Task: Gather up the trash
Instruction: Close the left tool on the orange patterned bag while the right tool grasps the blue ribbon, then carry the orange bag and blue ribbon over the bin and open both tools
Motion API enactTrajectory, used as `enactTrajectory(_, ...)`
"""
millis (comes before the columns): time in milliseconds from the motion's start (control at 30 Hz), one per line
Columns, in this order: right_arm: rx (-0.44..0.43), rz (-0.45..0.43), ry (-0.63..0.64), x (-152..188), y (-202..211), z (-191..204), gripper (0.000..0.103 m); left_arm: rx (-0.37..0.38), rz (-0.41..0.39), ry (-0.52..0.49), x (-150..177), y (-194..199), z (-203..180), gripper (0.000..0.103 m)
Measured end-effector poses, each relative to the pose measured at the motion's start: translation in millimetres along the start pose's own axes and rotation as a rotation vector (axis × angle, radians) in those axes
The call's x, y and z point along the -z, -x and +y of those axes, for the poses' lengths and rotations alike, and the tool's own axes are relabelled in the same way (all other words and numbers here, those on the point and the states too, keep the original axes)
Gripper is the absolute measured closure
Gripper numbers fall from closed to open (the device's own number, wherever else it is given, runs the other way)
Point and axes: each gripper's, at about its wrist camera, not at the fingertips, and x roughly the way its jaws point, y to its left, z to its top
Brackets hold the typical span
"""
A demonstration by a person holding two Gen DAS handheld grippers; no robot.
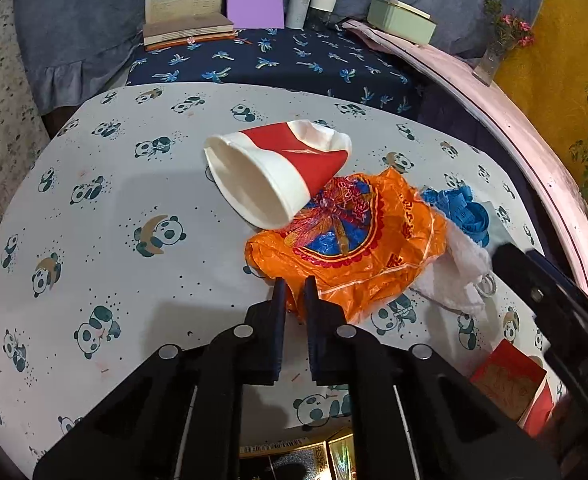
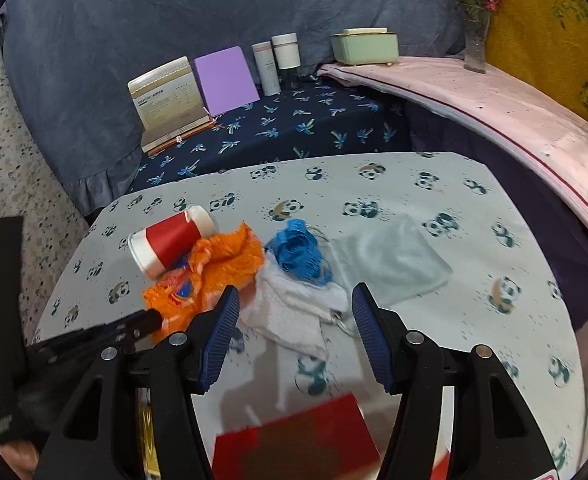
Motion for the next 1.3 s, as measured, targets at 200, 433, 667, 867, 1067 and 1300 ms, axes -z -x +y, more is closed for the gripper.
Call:
enactTrajectory(200,0.002,0.023,-0.024,-19,-24,-6,0.054,0.018,-0.004,-0.006,-2,-1,-2,0.098)
enactTrajectory(433,-0.012,0.084,-0.024,-20,-42,-11,0.082,0.031,-0.007,-0.014,-2,2,-5,0.102)
enactTrajectory(667,-0.015,0.023,-0.042,-16,-12,-19,0.086,0.037,-0.033,-0.028,-2,20,-14,0.103)
enactTrajectory(867,-0.002,-0.039,-0.069,-19,29,-33,0.087,0.055,-0.076,-0.048,-2,49,-30,0.103)
enactTrajectory(1067,0.027,-0.098,-0.099,-15,76,-54,0.087,0.082,-0.127,-0.091,1,84,-59,0.103)
enactTrajectory(1300,0.075,-0.149,-0.149,2,128,-88,0.087,0.125,-0.168,-0.173,15,121,-109,0.103)
